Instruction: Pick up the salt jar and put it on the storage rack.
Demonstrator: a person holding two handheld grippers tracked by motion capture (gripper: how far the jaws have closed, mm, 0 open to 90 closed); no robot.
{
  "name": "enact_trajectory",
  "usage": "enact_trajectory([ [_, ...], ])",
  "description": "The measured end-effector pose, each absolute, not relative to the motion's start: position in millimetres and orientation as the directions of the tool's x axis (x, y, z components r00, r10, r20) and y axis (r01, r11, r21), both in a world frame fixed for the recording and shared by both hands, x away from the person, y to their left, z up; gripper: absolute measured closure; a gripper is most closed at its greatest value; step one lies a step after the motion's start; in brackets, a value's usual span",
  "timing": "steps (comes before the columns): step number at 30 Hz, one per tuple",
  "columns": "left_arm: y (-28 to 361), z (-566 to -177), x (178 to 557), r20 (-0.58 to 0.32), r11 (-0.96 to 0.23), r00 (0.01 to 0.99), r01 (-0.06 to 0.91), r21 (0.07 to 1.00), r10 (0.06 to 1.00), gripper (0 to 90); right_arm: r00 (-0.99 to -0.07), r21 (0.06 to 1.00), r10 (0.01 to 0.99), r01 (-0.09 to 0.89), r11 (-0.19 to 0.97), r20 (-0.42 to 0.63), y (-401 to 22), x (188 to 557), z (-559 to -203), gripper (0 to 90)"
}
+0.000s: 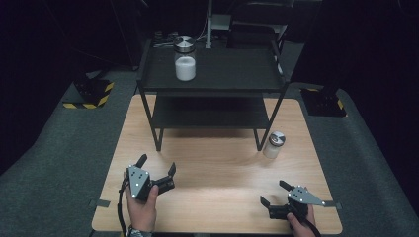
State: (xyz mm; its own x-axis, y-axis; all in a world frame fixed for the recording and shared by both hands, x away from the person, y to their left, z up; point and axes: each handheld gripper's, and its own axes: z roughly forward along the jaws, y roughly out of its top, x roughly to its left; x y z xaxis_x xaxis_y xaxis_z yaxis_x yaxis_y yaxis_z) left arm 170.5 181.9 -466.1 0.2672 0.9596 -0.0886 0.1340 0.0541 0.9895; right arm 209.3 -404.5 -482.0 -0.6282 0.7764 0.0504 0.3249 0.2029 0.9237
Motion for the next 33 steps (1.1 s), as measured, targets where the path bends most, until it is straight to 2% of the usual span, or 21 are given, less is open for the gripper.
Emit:
enact_trajectory([
  [10,186,-486,164,-0.106,0.045,0.252,0.238,0.97,0.962,0.4,-0.629,0.922,0.776,0.326,0.206,0.049,-404,210,-481,0.4],
  [19,191,-483,167,-0.101,0.003,0.261,0.351,0.937,0.96,0.4,-0.628,0.922,0.777,0.328,0.207,0.049,-404,210,-481,0.4],
  [33,178,-478,172,-0.007,-0.113,0.259,0.447,0.888,0.966,0.7,-0.617,0.923,0.785,0.329,0.202,0.048,-403,208,-482,0.4],
])
